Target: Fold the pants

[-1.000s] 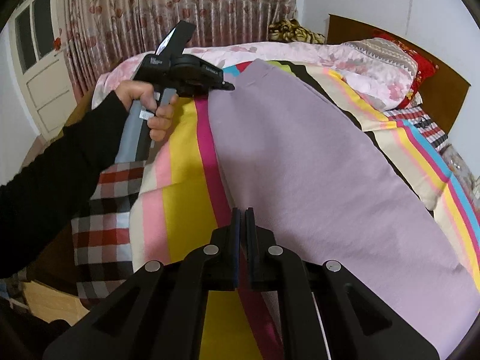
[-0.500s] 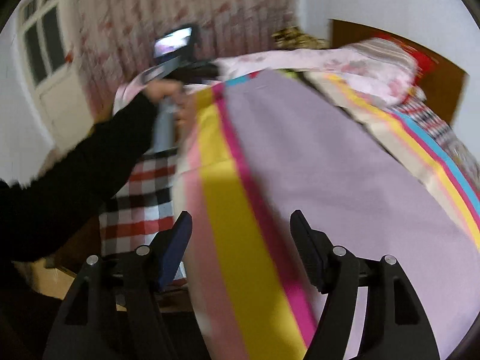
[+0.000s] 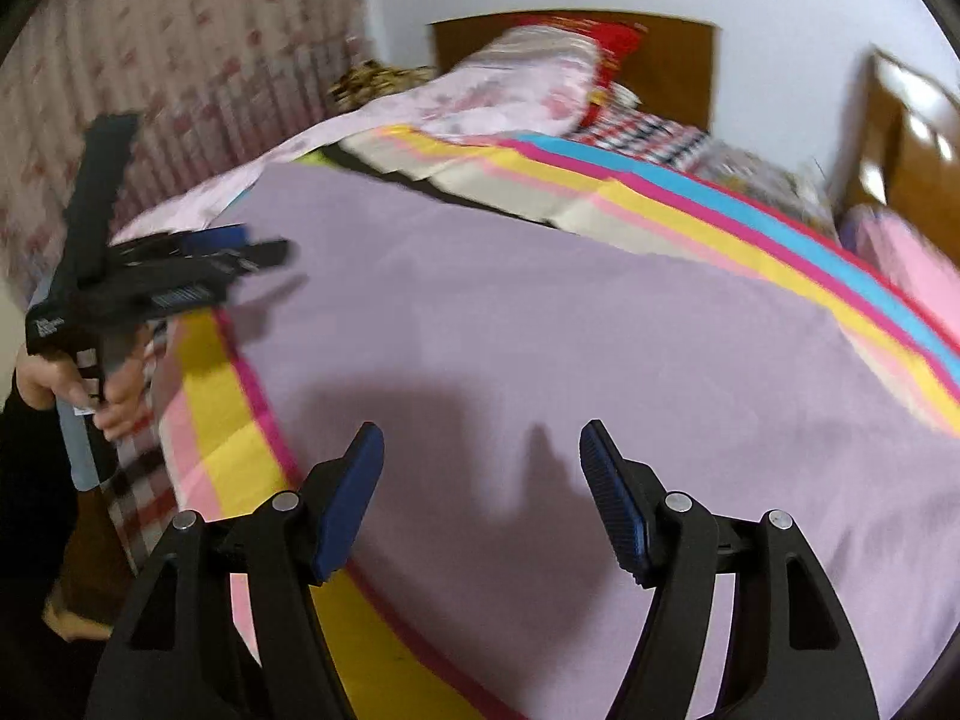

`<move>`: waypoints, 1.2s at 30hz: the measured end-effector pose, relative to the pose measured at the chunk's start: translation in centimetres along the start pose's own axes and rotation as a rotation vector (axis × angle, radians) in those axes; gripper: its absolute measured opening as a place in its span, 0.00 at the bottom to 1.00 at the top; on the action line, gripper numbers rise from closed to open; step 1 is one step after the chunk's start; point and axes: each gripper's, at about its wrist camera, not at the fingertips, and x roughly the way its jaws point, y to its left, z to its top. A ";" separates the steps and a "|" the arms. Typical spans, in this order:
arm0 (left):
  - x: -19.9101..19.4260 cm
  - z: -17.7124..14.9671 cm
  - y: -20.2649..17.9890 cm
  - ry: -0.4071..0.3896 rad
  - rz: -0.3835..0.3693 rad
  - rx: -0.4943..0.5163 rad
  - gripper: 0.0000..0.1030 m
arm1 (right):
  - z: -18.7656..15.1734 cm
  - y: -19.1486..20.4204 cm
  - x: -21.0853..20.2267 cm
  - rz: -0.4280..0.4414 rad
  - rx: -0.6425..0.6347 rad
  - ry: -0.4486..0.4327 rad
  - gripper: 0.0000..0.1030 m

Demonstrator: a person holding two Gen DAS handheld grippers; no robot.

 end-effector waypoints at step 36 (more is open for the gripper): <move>5.9 6.4 -14.1 0.051 -0.199 0.303 0.91 | -3.0 -13.4 -1.7 -0.264 0.232 0.065 0.85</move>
